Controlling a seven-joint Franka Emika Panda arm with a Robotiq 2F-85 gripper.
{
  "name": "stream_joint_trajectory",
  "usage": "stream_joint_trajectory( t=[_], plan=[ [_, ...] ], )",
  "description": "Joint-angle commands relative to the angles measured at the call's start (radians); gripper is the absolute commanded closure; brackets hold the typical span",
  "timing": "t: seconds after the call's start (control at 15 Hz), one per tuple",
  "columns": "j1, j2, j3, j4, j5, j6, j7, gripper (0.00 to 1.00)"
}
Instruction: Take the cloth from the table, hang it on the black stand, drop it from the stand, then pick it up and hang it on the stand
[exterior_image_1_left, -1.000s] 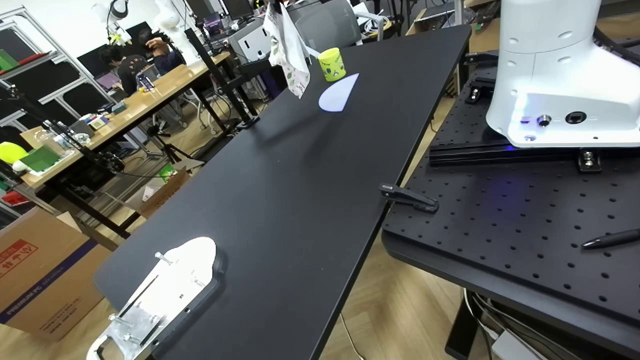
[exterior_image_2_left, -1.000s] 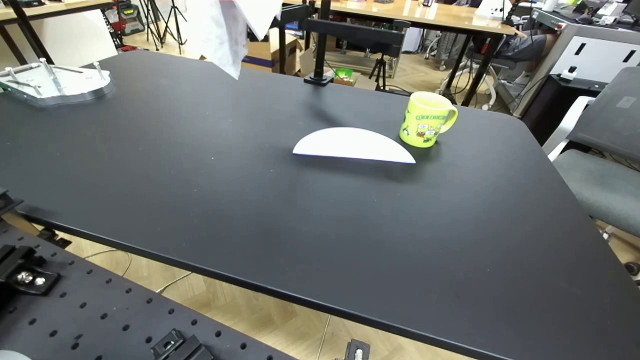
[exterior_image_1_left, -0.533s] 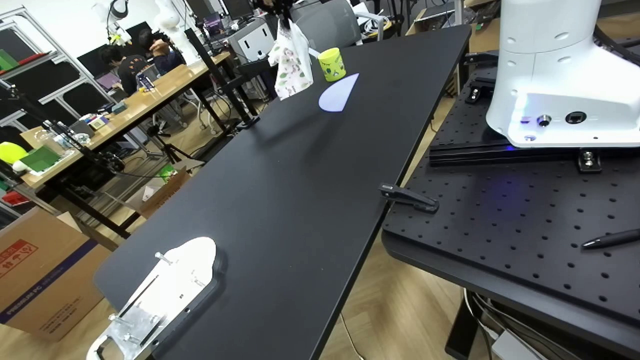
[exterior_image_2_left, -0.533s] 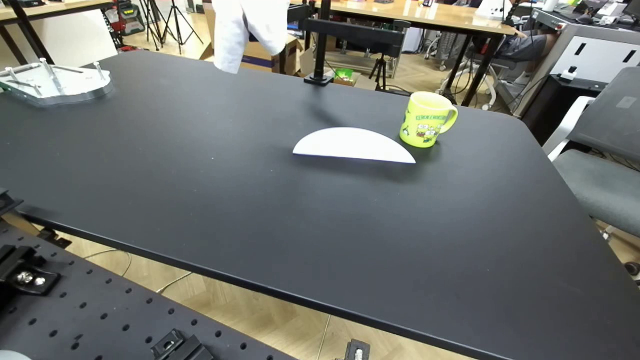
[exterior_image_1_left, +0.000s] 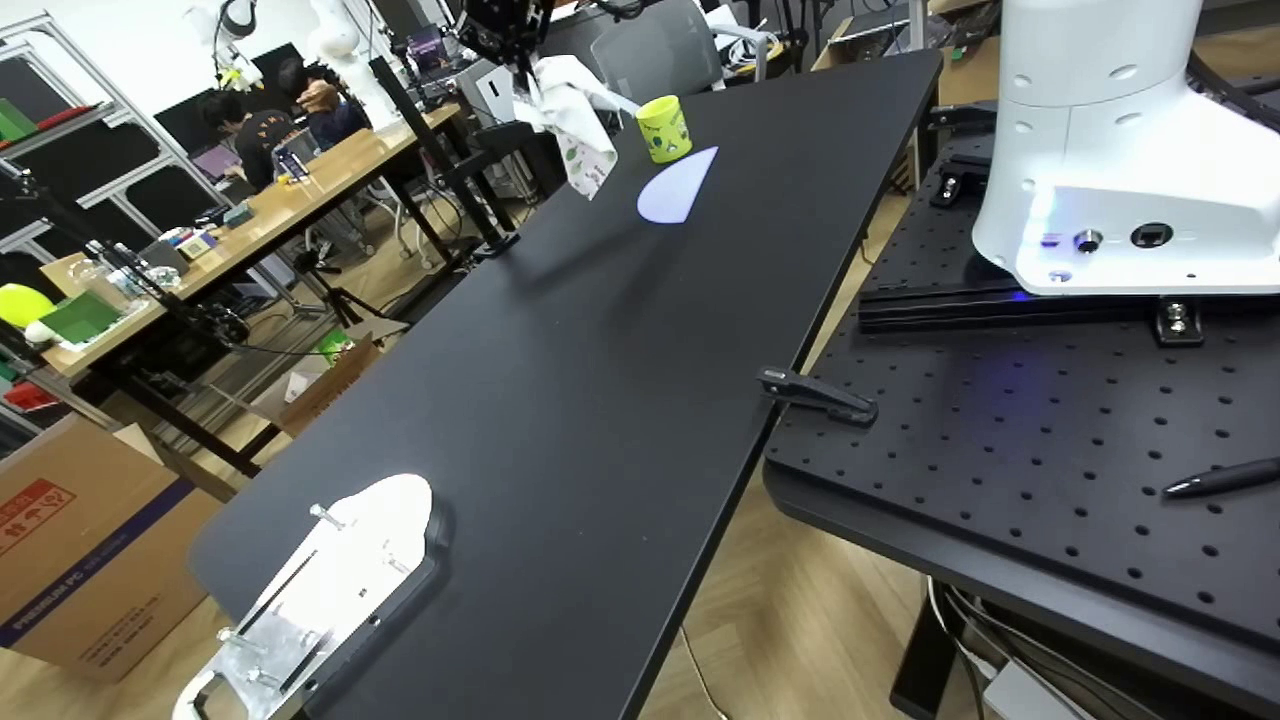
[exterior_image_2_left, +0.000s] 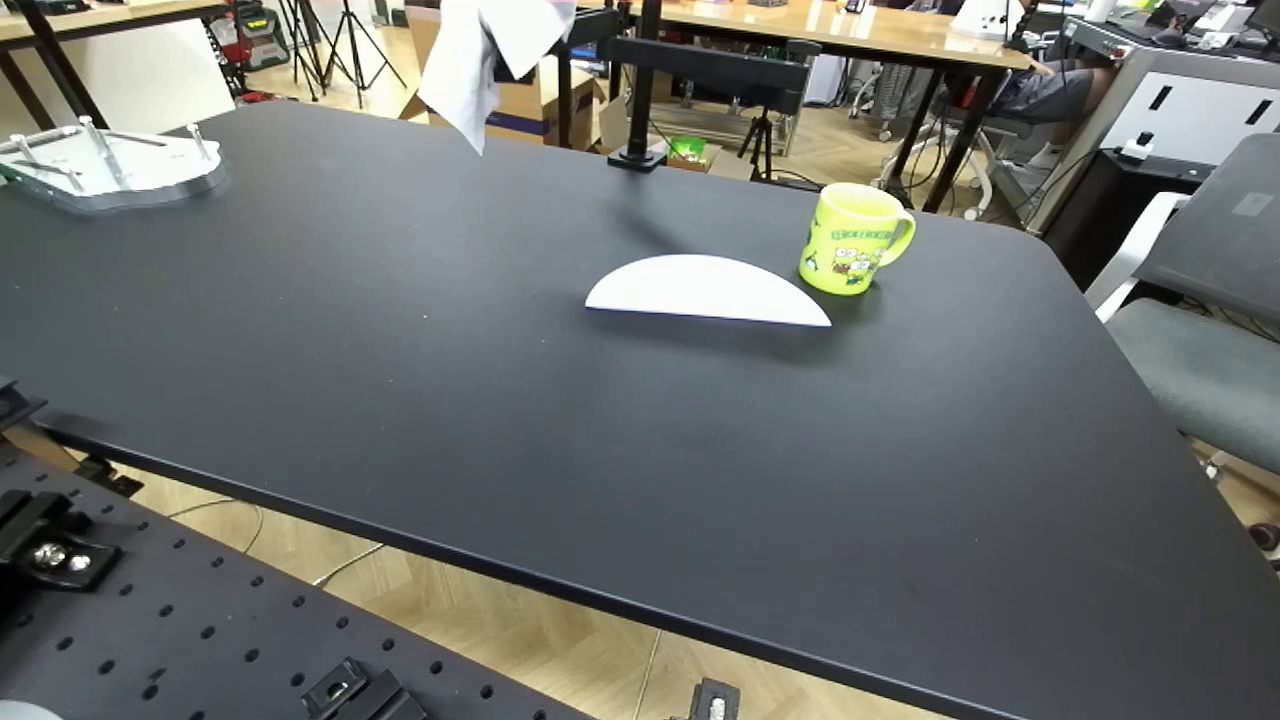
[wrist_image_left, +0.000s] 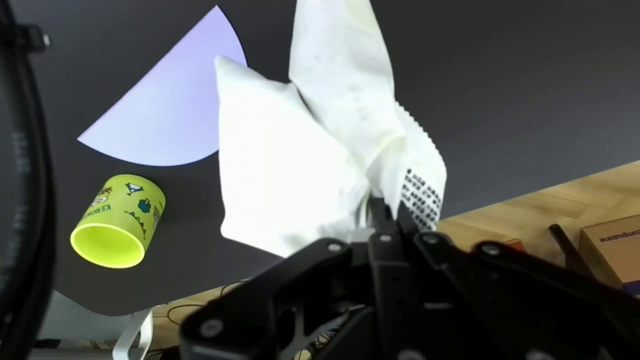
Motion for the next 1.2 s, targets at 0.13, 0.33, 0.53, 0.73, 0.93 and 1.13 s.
stream_joint_trajectory(
  t=[0.13,0.33,0.53,0.73,0.93,1.13],
  plan=[
    [0.037,0.05,-0.048,0.07,-0.007,0.012,-0.005,0.99],
    [0.035,0.036,-0.073,0.055,-0.006,0.016,-0.002,0.99],
    [0.031,0.024,-0.096,0.049,-0.004,0.018,0.0,0.99],
    [0.033,0.041,-0.107,0.053,-0.008,0.015,0.0,0.99],
    [0.038,0.07,-0.11,0.058,0.003,0.021,-0.004,0.99],
    [0.042,0.09,-0.116,0.061,0.013,0.021,-0.008,0.99]
  ],
)
